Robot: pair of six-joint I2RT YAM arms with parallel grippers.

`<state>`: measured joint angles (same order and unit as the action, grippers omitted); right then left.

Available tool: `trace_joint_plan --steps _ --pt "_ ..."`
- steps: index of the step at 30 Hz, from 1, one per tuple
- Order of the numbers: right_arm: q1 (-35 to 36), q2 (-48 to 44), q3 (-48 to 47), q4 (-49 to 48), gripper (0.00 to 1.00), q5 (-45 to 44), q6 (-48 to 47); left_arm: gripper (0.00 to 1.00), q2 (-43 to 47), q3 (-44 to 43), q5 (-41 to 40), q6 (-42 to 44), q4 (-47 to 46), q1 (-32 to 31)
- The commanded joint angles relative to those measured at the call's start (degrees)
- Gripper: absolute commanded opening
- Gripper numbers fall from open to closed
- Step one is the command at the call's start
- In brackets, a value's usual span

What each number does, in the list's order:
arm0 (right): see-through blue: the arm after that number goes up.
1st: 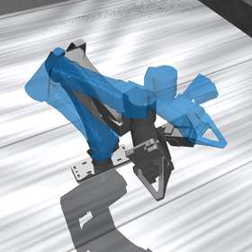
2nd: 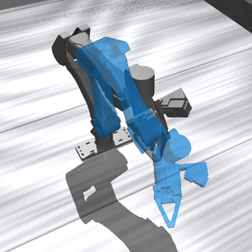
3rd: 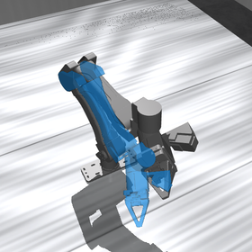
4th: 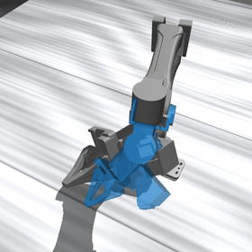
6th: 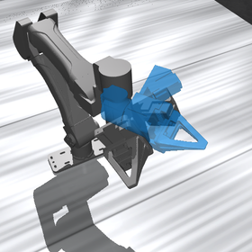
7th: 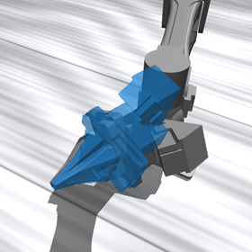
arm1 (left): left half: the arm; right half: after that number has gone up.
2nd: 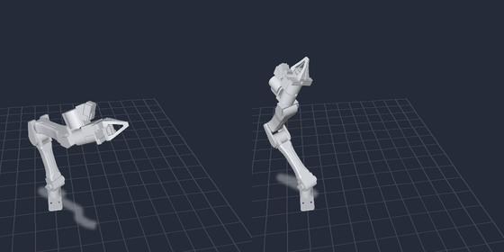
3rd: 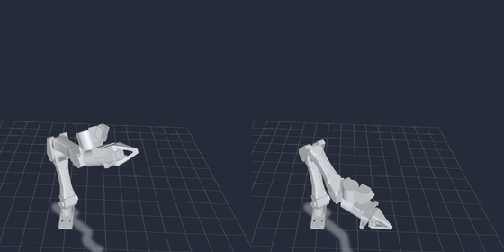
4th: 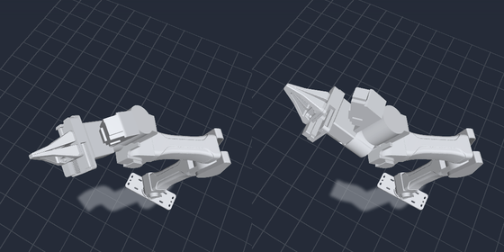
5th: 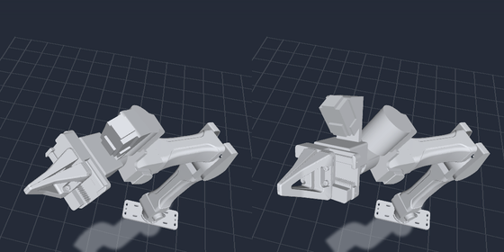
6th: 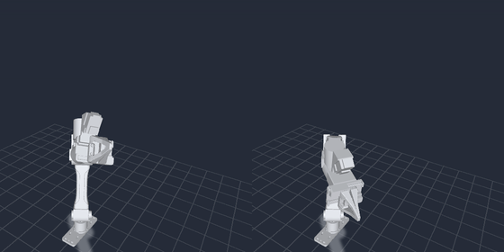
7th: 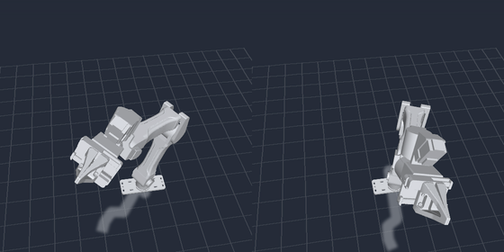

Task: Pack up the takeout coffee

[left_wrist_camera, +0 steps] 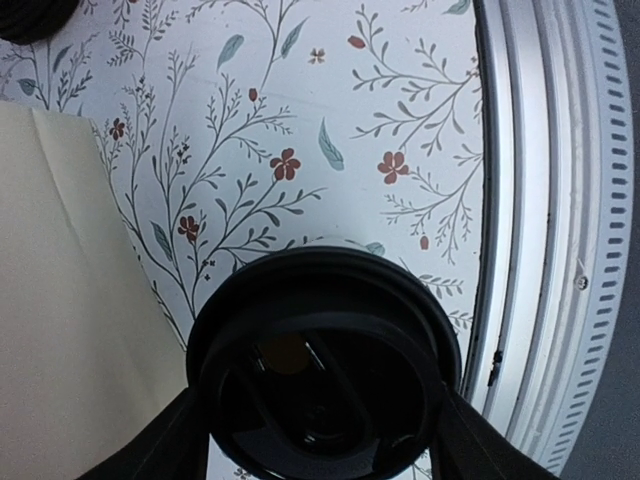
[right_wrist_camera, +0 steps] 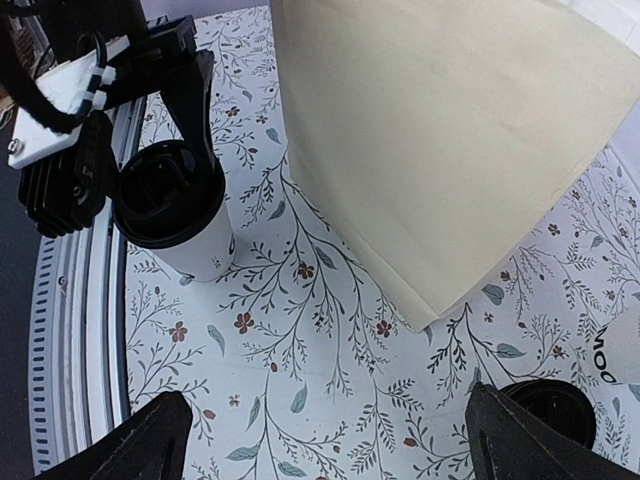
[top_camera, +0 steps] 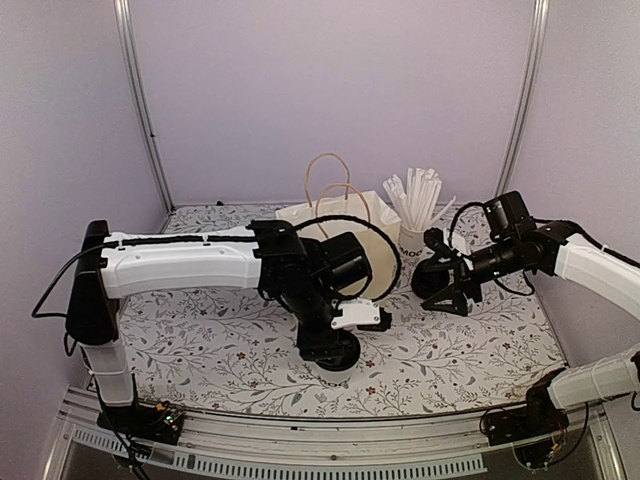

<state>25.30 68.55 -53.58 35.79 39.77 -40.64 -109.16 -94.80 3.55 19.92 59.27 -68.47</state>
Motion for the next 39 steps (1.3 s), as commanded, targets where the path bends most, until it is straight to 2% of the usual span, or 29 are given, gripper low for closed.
trace_joint_plan --steps 1,4,6,10,14,21,24,27,32,39 --pt "-0.33 2.16 -1.30 2.08 0.99 0.87 -1.18 0.73 -2.89 -0.44 -1.68 -0.71 0.10 -1.22" --pt "-0.34 1.81 -1.81 2.09 0.99 0.26 -1.45 0.77 -3.16 -0.87 -1.41 -0.86 -0.37 -1.38" --pt "-0.34 1.55 -2.51 2.13 0.99 -0.39 -1.69 0.76 -3.16 -1.48 -1.07 -0.77 -0.38 -1.41" --pt "-0.34 2.04 -6.20 2.40 0.99 -1.82 -1.83 0.62 -2.93 -2.96 -0.70 -1.12 0.28 -1.41" --pt "-0.34 5.15 -14.34 0.98 0.99 -4.34 0.57 0.59 0.19 -4.69 -0.36 -2.41 1.44 -1.41" --pt "-0.34 16.68 -34.80 -3.04 0.98 -6.77 8.75 0.54 9.08 -9.02 2.76 -6.79 3.54 -1.41" --pt "-0.21 23.31 -43.42 -1.94 0.97 -5.78 9.76 0.53 13.40 -9.88 3.42 -9.07 4.19 -1.53" --pt "0.08 30.12 -50.35 1.44 0.97 -2.09 8.85 0.52 17.58 -10.41 3.53 -11.45 5.27 -1.77" --pt "3.06 38.38 -58.42 5.67 0.95 -0.81 4.52 0.52 24.29 -11.40 1.67 -14.83 7.56 -1.85" --pt "6.13 47.28 -67.78 8.73 0.84 0.50 1.04 0.53 31.71 -13.17 -1.99 -18.80 10.53 -1.85"
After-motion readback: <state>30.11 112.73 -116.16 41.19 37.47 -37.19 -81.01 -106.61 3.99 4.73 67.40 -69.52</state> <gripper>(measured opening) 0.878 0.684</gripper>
